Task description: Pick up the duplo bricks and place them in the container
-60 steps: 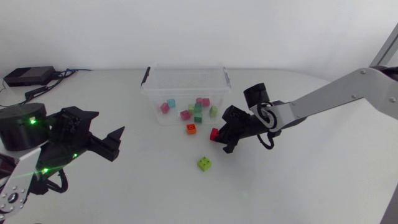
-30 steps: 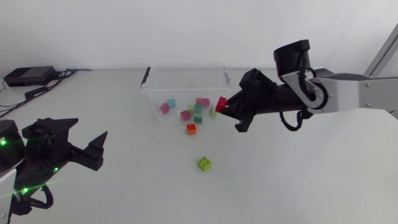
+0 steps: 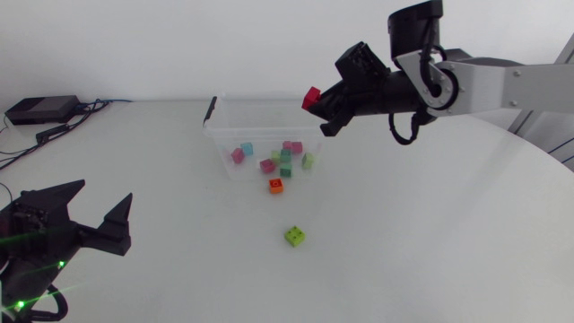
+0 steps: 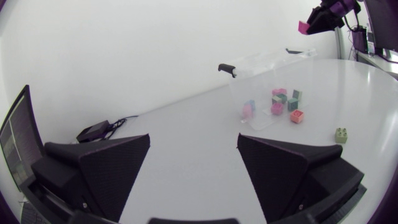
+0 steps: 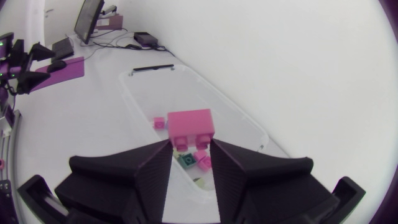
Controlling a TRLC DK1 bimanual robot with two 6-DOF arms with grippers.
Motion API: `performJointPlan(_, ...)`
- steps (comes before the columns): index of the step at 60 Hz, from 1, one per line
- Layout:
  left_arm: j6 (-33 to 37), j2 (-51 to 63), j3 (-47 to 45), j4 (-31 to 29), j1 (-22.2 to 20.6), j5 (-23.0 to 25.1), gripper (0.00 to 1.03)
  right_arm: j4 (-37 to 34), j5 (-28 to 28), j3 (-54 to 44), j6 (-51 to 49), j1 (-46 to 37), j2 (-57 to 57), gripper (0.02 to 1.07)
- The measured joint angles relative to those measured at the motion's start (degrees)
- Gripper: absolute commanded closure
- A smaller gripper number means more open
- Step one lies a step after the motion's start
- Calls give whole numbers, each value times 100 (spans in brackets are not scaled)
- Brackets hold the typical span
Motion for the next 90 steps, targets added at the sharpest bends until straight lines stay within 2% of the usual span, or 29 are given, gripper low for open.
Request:
performJointPlan(11,-151,-468,-166,-140,0,0,6,13,310,708,90,122,935,94)
performJointPlan(17,-275,-651,-234,-142,0,0,6,13,433,911,125,155,1305,73)
performJointPlan(21,-304,-857,-293,-190,0,0,6,35,452,1025,133,162,1462,49)
performJointPlan(24,-317,-1049,-334,-291,0,0,6,35,494,1093,146,162,1499,36)
performJointPlan(27,-319,-1257,-361,-411,0,0,6,31,538,1095,149,162,1497,27)
performJointPlan(31,-319,-1508,-391,-507,0,0,6,31,603,1073,168,162,1440,21)
performJointPlan(43,-433,-2083,-431,-688,13,2,7,31,761,389,339,212,483,21)
performJointPlan(57,-769,-2562,-535,-916,326,-2,8,-203,925,-544,570,570,-870,21)
performJointPlan(73,-918,-2562,-560,-975,372,-2,9,-339,1241,-1912,809,970,-1150,21)
performJointPlan(90,-1333,-2562,-560,-999,352,-2,6,-313,1364,-2280,1034,1285,-883,21)
